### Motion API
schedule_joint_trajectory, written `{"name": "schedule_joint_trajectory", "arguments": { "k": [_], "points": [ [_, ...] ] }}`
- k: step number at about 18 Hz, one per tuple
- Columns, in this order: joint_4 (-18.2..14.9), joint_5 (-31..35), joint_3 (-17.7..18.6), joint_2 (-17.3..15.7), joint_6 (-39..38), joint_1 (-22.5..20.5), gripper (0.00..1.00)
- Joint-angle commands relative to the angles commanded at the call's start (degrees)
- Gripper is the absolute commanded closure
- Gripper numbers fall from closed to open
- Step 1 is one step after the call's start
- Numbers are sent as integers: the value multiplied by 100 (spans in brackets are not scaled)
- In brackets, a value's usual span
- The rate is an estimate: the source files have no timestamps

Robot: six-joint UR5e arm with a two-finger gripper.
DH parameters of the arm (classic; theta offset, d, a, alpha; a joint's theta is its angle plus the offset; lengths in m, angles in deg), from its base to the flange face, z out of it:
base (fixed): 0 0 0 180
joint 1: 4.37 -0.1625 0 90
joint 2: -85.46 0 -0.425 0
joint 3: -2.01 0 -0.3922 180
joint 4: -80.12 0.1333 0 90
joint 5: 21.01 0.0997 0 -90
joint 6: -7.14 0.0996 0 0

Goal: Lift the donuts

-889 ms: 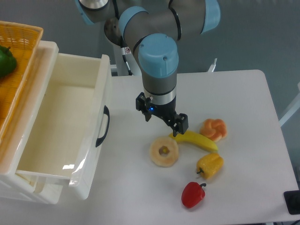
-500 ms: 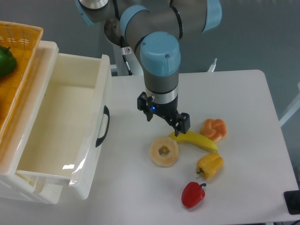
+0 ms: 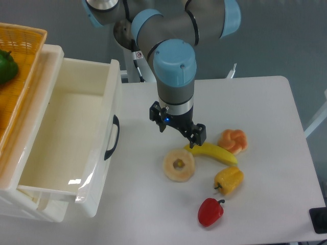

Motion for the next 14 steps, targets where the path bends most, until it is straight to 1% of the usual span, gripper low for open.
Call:
{"name": "schedule_joint_trajectory", "arguments": {
  "k": [3, 6, 8, 10, 11, 13, 14],
  "points": [
    [123, 0, 97, 0, -44, 9, 0],
    [132, -9, 106, 17, -412, 18, 0],
    [132, -9, 123, 44, -466, 35, 0],
    [132, -9, 255, 44, -580, 44, 0],
    [193, -9, 325, 53, -746, 44, 0],
    [456, -9, 378, 140, -966, 70, 0],
    [509, -9, 387, 175, -1072, 105, 0]
  ]
}}
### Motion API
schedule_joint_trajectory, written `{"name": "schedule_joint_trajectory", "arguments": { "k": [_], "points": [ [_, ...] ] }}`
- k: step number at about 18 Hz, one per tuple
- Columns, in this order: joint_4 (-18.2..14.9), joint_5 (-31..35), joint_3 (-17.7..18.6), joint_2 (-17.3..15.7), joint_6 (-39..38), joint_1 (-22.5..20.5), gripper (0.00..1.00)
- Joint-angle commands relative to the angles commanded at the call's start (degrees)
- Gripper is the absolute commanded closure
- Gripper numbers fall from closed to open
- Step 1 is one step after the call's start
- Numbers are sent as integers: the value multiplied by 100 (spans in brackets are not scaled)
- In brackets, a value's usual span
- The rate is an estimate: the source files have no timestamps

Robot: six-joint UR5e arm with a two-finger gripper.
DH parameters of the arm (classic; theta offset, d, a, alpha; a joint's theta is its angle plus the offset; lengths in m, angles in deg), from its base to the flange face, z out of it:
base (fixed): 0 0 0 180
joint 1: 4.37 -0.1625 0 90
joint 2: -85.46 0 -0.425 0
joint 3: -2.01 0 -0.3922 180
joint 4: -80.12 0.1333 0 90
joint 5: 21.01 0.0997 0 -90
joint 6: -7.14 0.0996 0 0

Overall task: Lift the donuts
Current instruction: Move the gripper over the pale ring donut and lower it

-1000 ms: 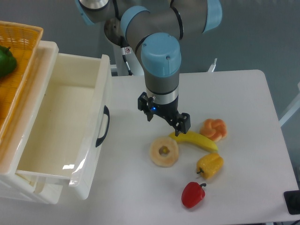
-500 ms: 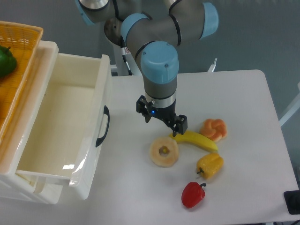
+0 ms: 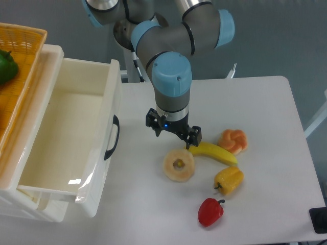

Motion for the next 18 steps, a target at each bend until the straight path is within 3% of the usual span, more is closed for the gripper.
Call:
{"name": "schedule_joint_trajectory", "arguments": {
  "k": [5, 10, 14, 18],
  "points": [
    [27, 0, -79, 211, -783, 0, 0],
    [62, 44, -114, 387, -766, -17, 0],
    [396, 53, -132, 554, -792, -35, 0],
    [405, 53, -141, 686, -792, -87, 0]
  ]
}}
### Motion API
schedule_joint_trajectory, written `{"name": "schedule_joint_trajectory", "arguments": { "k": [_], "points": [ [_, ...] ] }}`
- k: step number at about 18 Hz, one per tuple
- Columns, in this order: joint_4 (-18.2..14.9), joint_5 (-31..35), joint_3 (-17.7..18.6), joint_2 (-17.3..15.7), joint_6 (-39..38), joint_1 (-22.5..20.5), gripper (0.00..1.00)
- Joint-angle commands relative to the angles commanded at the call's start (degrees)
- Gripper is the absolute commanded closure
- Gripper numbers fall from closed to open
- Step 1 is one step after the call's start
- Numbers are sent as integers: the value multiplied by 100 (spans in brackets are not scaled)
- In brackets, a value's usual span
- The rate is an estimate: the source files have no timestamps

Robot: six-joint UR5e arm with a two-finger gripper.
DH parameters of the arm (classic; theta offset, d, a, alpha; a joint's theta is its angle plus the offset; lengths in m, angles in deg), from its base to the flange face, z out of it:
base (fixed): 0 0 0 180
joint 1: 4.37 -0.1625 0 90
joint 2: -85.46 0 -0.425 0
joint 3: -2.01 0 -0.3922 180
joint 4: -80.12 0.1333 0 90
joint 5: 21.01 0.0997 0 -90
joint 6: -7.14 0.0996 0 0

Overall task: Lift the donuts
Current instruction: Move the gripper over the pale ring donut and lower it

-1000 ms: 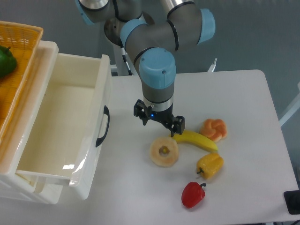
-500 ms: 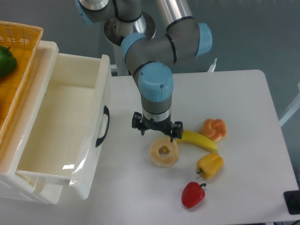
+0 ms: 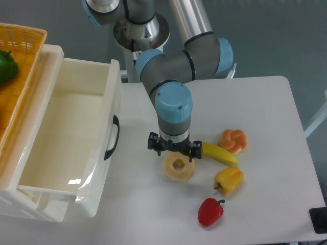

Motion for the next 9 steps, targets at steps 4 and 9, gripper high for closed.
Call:
{"name": "schedule_joint_trajectory", "arguments": {
  "k": [4, 9],
  "points": [
    [-9, -18, 0, 211, 53, -220, 0],
    [-9, 9, -140, 448, 35, -264, 0]
  ]
}}
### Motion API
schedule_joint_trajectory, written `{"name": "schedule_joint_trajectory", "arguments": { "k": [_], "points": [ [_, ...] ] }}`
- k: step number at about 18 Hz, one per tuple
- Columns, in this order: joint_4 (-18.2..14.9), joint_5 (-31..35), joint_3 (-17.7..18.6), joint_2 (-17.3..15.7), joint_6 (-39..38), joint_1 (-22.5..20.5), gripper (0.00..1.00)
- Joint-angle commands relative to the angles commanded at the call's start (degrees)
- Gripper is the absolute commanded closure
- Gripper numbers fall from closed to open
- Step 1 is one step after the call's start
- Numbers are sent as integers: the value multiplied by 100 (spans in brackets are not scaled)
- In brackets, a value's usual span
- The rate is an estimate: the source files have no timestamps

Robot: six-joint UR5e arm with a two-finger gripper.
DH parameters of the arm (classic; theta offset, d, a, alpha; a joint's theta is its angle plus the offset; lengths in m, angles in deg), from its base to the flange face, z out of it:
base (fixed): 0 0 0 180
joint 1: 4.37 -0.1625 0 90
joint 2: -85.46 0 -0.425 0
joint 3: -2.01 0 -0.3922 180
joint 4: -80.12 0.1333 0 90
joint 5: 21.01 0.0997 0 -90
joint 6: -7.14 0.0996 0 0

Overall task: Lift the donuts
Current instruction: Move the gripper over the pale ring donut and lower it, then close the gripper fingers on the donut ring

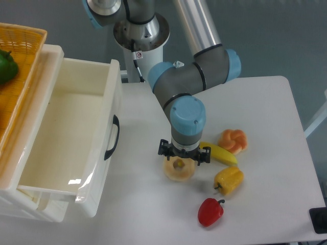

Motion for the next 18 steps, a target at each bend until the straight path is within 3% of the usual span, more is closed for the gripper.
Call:
{"name": "schedule_joint_trajectory", "arguments": {
  "k": [9, 18],
  "points": [
    [9, 0, -62, 281, -18, -62, 0],
    [35, 0, -18, 299, -26, -62, 0]
  ]
}}
